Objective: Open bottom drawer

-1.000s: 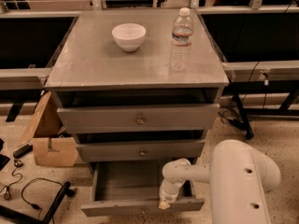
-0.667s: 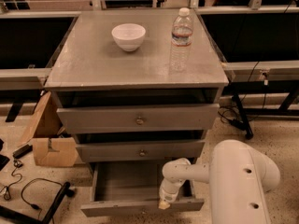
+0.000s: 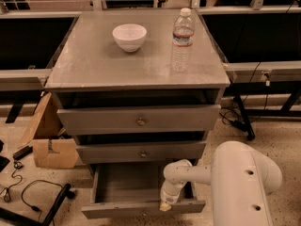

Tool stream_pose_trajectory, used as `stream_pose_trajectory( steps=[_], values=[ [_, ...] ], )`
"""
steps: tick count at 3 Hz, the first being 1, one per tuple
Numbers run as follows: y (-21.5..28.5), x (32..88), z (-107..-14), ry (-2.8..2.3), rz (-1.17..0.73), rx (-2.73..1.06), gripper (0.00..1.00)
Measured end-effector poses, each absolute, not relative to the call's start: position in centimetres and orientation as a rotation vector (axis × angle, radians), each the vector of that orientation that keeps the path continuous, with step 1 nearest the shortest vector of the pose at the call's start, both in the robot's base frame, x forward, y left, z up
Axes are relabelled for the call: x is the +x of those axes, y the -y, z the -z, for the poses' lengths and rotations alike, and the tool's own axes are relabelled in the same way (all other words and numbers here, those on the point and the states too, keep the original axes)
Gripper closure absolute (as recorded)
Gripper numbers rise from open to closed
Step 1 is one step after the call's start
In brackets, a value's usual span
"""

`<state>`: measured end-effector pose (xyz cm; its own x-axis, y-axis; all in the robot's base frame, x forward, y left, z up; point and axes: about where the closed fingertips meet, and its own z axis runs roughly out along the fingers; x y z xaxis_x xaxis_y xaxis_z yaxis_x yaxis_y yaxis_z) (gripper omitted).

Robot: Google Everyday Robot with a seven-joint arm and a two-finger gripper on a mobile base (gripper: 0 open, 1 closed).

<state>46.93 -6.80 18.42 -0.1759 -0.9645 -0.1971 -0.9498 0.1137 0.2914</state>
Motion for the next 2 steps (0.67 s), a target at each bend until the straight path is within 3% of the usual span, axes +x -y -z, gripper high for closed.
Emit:
stream_pose_trajectory(
  steps=[2],
  values=[
    [6.8, 46.92, -18.42, 2.313, 0.551, 1.989, 0.04]
  ],
)
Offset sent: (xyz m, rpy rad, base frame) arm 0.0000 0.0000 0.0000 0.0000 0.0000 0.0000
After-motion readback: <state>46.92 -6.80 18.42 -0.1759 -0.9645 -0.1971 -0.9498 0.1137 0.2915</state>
